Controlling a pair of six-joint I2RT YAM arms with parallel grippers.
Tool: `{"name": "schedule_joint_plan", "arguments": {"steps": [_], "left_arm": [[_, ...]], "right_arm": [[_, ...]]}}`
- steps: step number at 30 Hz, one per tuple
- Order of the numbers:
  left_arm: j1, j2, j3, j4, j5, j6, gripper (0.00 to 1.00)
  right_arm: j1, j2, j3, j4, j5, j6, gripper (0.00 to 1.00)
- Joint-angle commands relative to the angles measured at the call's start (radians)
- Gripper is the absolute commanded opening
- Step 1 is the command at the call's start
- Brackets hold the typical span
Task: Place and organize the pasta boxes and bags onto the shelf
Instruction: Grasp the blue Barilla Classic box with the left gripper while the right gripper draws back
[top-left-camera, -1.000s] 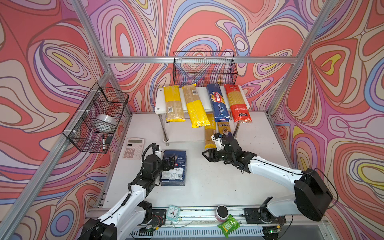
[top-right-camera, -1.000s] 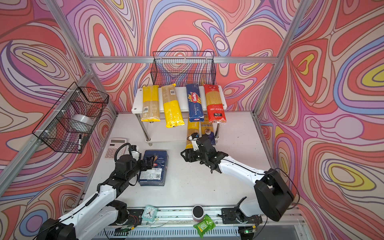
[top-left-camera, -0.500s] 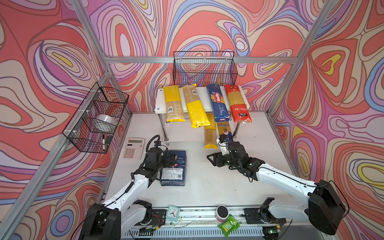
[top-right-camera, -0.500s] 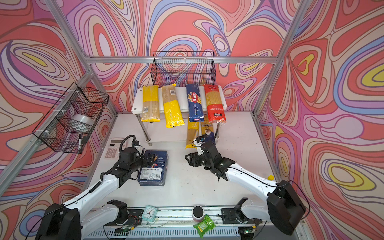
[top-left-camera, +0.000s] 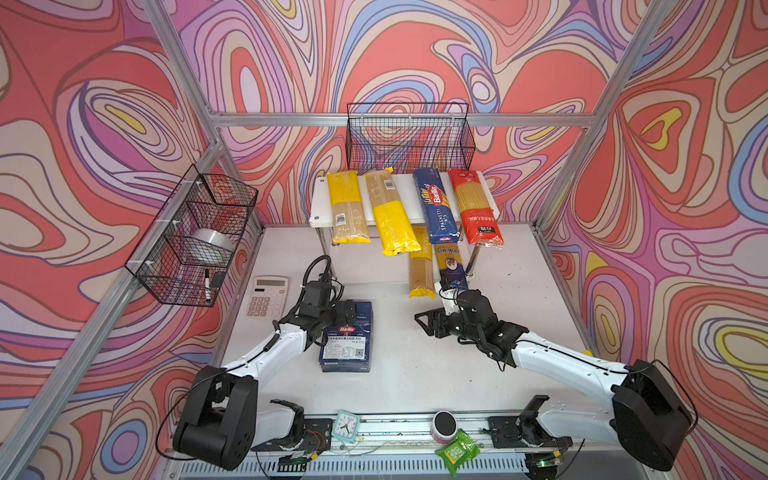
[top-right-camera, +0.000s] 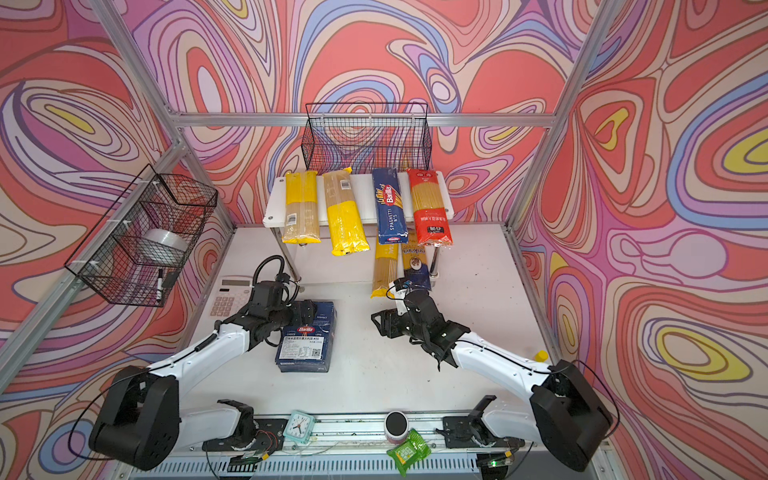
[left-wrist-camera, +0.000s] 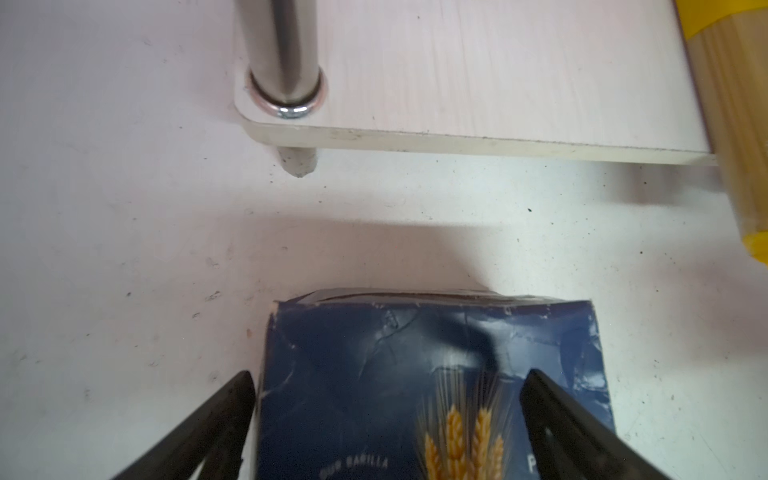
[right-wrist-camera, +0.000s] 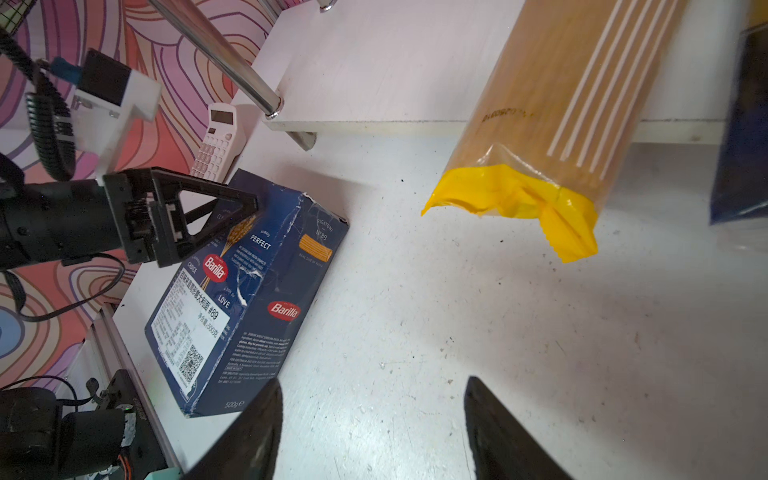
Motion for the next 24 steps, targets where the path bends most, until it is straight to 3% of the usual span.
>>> {"name": "schedule_joint_plan", "arguments": {"steps": [1,6,13,22,24], "left_arm": [[0.001,0.036,0.053,0.001,0.098,0.002,1.00],[-0.006,0.085,0.073,0.091,0.216,0.007,1.00],[-0.080,0.121,0.050,0.207,0.269,0.028,1.00],[-0.162,0.119,0.047,0.219,0.329,0.080,1.00],[-0.161,0.076,0.062,0.130,0.229,0.088,1.00]], "right_arm": [[0.001,-0.059,-0.016,-0.018,0.030,0.002,0.71],[0.001,-0.098,-0.021,-0.072,0.072,-0.021,0.70],[-0.005,-0.053,-0.014,-0.079,0.081,-0.031,0.70],[-0.006,0.150,0.064,-0.022,-0.130,-0.082,0.71],[-0.005,0.194,0.088,0.017,-0.188,-0.082,0.71]]}}
